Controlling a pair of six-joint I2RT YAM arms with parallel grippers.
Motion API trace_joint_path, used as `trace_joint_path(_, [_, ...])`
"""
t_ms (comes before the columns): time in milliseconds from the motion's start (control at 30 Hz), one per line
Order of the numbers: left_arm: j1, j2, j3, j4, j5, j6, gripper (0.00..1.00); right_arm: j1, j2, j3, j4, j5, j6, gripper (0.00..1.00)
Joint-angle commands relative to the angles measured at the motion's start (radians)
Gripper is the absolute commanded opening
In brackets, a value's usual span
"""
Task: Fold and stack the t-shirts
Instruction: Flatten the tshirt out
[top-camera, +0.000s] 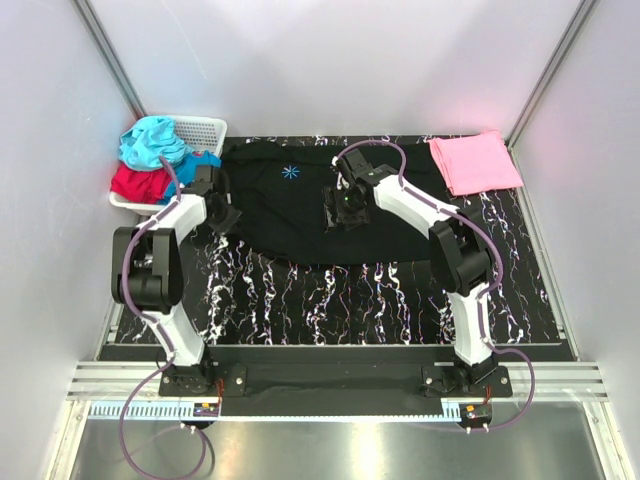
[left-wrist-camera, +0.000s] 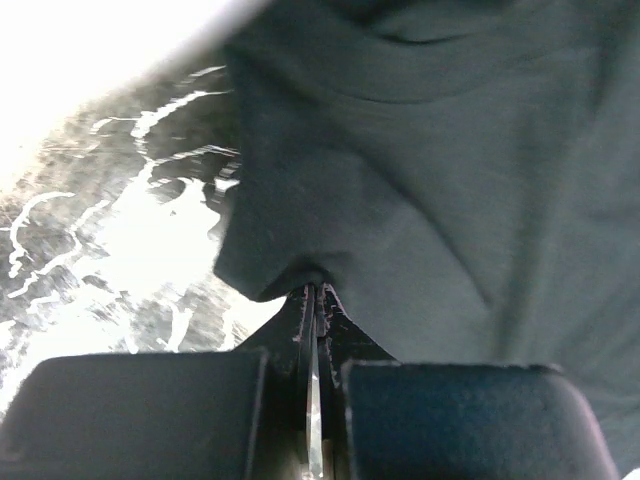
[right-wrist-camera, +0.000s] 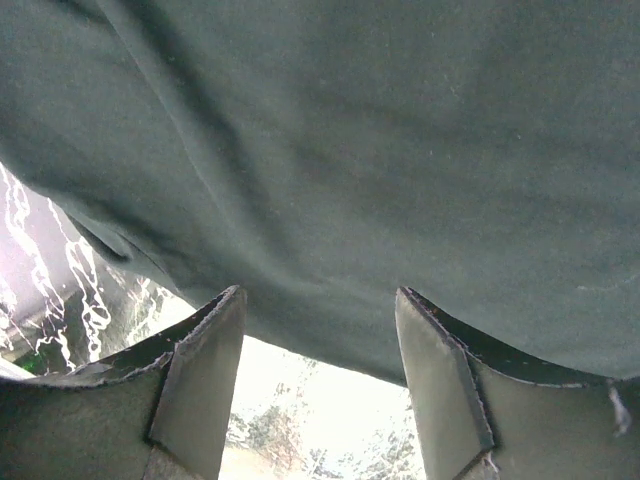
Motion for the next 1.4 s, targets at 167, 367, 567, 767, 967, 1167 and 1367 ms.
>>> trace_joint_path(167, [-0.097,-0.187,0.061,0.039,-0.084,0.044,0.00,0.003,0.035,0.065,-0.004,0.018,-0.005,0.68])
trace_joint_path(367, [-0.126,-0.046,0.185,0.048,-0.027,0.133,0.00,0.003,0.052,0.077,-0.005,0.013,-0.004,0.68])
trace_joint_path(567, [-0.128,0.192,0.314,-0.001,0.044,0.127,0.60,0.003,0.045,0.083,-0.017,0.008,-0.017,0.68])
trace_joint_path(767, [-0.141,0.102,0.238,0.024,-0.035,0.147,0.71,0.003,0.052,0.071,-0.020,0.002,-0.028,0.68])
trace_joint_path(967, [-0.143,-0.095,0.118,0.052,-0.083,0.158,0.72,0.003,0.065,0.075,-0.022,-0.019,-0.034,0.68])
trace_joint_path(1167, [-0.145,-0.196,0.060,0.010,-0.137,0.163,0.71,0.003,0.073,0.088,-0.022,-0.028,-0.037,0.68])
trace_joint_path(1367, [-0.145,-0.198,0.021,-0.050,-0.227,0.121,0.68,0.003,0.055,0.089,-0.019,0.031,-0.043,0.68])
